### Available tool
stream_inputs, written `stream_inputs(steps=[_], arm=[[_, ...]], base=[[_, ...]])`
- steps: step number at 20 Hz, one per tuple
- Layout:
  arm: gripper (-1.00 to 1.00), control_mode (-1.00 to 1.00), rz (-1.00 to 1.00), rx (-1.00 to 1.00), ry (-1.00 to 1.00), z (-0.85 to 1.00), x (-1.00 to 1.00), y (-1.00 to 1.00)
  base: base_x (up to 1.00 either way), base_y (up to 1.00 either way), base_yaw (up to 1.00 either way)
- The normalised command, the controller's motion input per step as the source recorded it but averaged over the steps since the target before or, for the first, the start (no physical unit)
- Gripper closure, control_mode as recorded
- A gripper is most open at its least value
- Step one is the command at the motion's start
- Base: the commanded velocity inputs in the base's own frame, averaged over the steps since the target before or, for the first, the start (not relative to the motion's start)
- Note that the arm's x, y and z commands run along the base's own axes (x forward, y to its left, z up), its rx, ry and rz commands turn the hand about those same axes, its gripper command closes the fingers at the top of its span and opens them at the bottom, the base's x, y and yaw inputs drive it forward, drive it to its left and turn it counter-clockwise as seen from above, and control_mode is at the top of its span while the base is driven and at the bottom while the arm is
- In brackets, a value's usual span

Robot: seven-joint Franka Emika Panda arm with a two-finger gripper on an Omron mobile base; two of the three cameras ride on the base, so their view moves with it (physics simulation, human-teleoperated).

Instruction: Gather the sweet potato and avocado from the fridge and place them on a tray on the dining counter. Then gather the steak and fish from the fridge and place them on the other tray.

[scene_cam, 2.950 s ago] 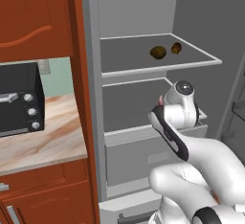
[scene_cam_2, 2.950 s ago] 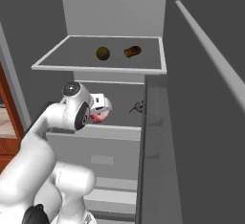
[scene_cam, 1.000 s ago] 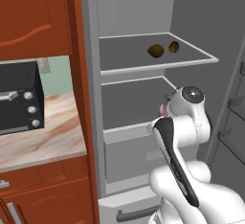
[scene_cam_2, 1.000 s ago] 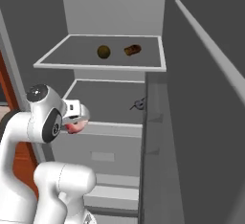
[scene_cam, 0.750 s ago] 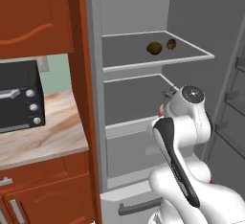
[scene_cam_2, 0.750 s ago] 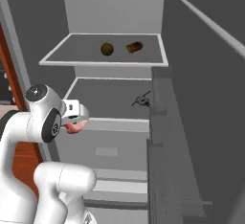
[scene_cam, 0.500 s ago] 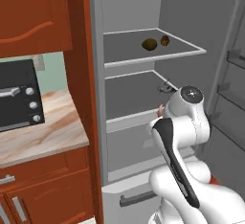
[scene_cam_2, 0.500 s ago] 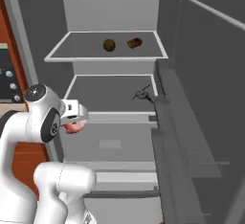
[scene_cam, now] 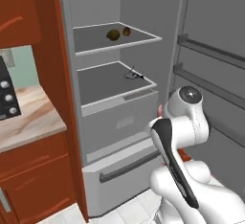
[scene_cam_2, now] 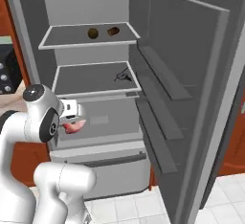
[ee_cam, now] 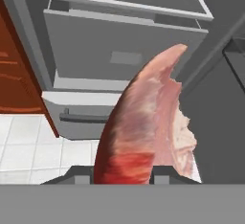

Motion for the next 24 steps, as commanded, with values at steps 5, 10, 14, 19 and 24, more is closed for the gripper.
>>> stream_inputs(steps=[5,10,14,19,24], arm=[[1.00,1.00,0.00,0.00,0.00,0.00,0.00,0.00],[1.00,1.00,0.00,0.00,0.00,0.00,0.00,0.00],[1.00,1.00,0.00,0.00,0.00,0.00,0.00,0.00],[1.00,1.00,0.00,0.00,0.00,0.00,0.00,0.00],[1.00,1.00,0.00,0.00,0.00,0.00,0.00,0.00]], base=[[-0.78,0.00,-0.32],[-0.89,0.14,-0.32],[-0.78,0.25,-0.35],[-0.62,0.19,-0.38],[-0.42,-0.02,-0.39]])
